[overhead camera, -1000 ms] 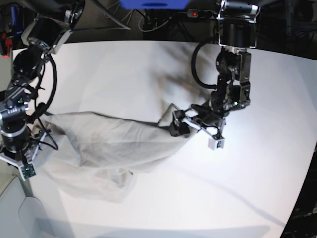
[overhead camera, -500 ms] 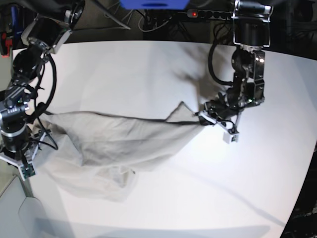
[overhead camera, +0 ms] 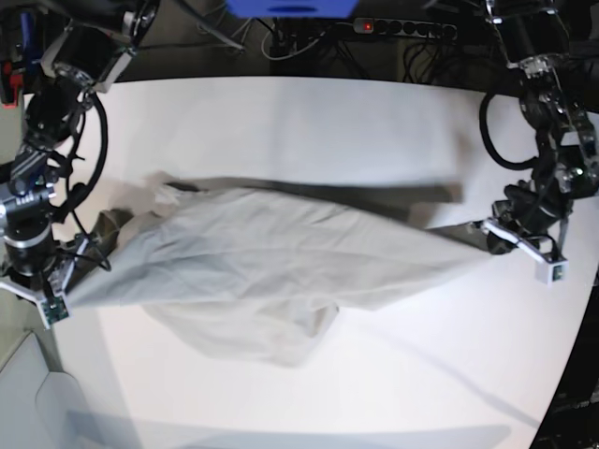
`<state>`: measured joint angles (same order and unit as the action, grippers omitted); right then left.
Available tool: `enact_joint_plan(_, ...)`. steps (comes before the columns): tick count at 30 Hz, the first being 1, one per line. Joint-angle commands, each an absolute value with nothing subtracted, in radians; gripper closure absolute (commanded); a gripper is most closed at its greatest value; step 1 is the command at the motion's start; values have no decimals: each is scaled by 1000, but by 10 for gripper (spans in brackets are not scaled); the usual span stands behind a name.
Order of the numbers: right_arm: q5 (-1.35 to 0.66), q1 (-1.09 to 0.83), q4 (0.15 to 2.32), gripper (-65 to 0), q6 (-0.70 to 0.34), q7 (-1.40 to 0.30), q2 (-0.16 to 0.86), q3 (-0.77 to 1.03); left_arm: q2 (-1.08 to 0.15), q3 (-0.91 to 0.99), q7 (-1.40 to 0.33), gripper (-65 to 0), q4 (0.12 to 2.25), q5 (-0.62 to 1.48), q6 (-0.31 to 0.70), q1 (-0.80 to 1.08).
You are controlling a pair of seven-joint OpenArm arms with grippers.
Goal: Layout the t-shirt on the table in an organized manner, then fold the t-shirt properly
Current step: 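Pull the grasped corner away from the right gripper with the left gripper, then move the right gripper onto the bunched t-shirt edge and grasp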
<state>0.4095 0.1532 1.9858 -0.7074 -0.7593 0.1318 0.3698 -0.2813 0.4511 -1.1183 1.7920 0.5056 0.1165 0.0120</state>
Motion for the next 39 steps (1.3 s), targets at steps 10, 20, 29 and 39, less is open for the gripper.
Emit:
enact_joint_plan(10, 409, 182, 2003, 0, -698, -731, 148, 453, -369, 792, -1216, -3, 1923, 716, 114, -10)
enact_joint_plan(20, 403, 68, 2002, 0, -698, -727, 148, 443, -325, 760, -1205, -3, 1830, 766, 114, 122)
enact_joint_plan(29, 407, 28, 2005, 0, -698, -733, 140, 456, -285, 733, -1214, -2, 1755, 766, 114, 124)
enact_joint_plan(39, 403, 38, 2005, -84, -698, -731, 73, 573, -263, 737, -1213, -5, 1753, 766, 114, 125)
